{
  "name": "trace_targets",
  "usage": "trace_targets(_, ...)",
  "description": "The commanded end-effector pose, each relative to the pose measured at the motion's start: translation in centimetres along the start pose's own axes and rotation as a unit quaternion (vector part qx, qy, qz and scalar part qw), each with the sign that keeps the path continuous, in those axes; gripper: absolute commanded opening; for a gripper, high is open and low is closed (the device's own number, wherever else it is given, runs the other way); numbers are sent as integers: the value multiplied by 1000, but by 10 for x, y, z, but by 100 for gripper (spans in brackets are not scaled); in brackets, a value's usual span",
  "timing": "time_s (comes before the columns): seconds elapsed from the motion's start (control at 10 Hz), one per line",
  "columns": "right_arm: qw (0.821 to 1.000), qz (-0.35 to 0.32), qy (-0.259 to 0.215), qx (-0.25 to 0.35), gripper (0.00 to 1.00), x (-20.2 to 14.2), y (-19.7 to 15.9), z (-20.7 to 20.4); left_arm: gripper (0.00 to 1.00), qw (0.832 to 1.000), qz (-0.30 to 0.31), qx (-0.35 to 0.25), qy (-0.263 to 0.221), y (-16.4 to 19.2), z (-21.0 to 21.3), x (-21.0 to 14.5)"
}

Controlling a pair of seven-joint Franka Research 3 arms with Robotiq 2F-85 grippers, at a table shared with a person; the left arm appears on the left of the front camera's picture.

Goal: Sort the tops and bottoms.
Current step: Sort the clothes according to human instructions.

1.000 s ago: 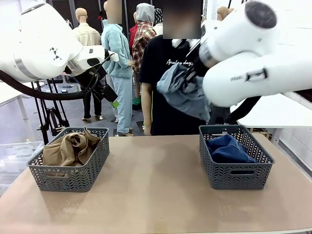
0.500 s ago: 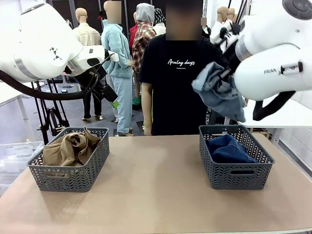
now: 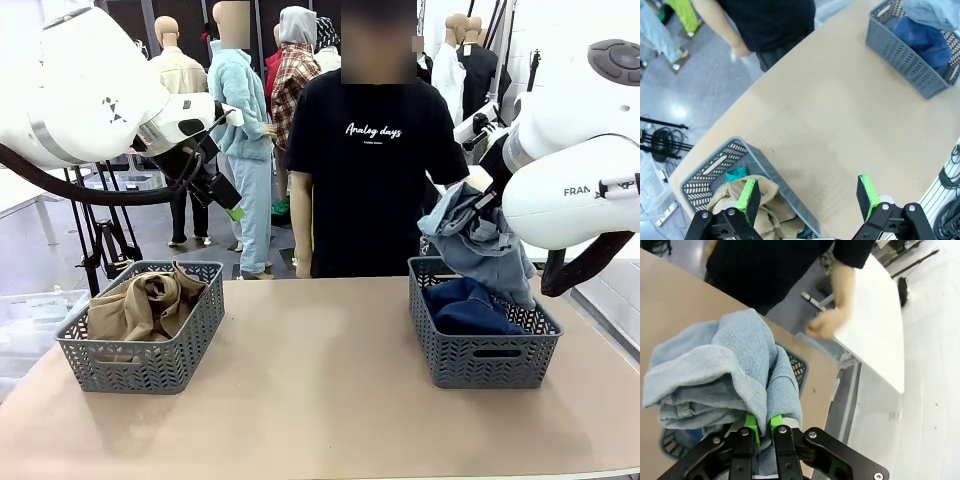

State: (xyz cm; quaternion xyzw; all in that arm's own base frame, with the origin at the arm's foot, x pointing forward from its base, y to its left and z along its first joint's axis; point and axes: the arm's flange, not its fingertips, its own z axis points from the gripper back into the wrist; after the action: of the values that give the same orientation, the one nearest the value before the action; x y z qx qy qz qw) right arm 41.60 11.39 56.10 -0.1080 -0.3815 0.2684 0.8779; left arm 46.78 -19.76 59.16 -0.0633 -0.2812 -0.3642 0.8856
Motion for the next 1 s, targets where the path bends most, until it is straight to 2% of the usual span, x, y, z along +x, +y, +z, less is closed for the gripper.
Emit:
trace_targets(0.0, 1000, 0, -3, 2, 0, -1, -2, -1, 100, 1000, 0, 1, 0, 1, 1, -1)
trace_targets(0.3, 1000, -1, 2, 2, 0, -1, -1, -1, 100, 1000, 0, 1, 0, 1, 1, -1)
trace_targets(0.6, 996, -29, 64, 52, 0, -17, -17, -62, 100, 1000, 0, 1, 0, 1, 1, -1)
trace_targets(0.9, 988, -66, 108, 92, 0, -40, -14, -115, 100, 1000, 0, 1, 0, 1, 1, -1)
